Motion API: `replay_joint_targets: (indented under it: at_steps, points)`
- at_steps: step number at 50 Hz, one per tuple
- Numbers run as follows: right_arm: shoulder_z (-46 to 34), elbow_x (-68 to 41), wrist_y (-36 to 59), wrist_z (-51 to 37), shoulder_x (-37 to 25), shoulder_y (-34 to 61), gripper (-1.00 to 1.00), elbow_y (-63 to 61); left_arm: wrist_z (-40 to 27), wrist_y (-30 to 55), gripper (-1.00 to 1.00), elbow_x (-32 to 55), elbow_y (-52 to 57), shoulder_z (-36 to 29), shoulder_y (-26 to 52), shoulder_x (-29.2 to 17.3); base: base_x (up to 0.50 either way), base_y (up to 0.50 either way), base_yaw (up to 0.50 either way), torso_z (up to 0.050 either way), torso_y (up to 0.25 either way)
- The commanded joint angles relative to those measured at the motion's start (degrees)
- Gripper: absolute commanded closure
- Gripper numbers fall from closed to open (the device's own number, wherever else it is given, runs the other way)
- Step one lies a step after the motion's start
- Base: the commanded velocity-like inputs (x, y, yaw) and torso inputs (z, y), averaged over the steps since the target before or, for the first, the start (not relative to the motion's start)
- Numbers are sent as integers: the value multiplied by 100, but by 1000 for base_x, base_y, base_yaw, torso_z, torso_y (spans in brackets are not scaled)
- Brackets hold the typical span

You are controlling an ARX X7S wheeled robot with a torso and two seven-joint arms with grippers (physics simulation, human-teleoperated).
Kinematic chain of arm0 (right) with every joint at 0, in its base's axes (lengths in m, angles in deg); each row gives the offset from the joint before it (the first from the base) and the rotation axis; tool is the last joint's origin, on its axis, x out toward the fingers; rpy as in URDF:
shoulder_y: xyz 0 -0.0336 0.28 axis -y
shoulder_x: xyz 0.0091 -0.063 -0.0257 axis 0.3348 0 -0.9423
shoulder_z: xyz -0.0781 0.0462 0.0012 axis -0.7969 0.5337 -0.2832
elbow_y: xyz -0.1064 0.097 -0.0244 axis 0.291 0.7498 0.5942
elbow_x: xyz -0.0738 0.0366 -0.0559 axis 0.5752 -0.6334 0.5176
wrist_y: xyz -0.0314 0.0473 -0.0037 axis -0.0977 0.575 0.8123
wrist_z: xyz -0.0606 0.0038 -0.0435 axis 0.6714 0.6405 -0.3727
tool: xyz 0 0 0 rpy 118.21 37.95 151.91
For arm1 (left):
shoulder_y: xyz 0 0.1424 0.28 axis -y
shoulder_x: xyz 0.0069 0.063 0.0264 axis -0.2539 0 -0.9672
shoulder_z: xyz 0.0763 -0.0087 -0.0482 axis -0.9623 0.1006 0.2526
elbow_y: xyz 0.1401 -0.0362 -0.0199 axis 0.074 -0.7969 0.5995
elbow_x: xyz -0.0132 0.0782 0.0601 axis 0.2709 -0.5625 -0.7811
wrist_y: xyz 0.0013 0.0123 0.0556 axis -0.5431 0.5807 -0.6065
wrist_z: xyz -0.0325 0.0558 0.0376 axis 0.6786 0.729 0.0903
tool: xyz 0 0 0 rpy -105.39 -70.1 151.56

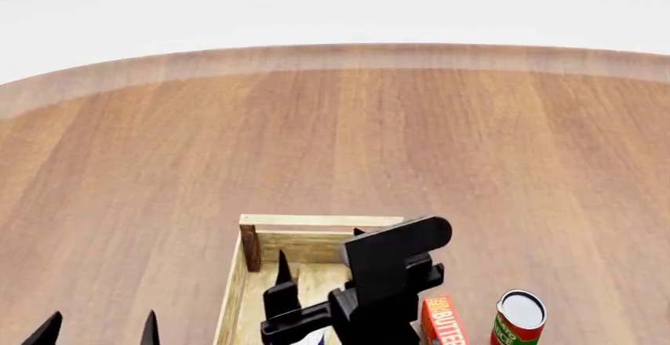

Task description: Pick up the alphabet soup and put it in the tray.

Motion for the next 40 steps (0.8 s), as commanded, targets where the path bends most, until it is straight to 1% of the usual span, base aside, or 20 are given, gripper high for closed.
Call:
replay_joint_targets:
  at_steps: [1,7,15,32,40]
  points:
    - [95,343,-1128,151,-7,-326,-100,46,-95,172,-100,141,522,30,-111,-129,0,0,0,0,0]
    - [140,468,-1684,247,-25,-522,-100,11,-177,257,-100,197,875,47,-218,-219,0,0,0,0,0]
    - [139,594,-2017,273,-79,-657,-100,-123,-273,342,-100,233,1337,52,-348,-338,0,0,0,0,0]
    - [171,793,-2553,252,-152,-864,-100,-396,-423,491,-100,352,1993,77,-503,-497,0,0,0,0,0]
    - [158,777,-2591,222,-233,-967,-100,-720,-496,626,-100,536,2331,130,-549,-590,0,0,0,0,0]
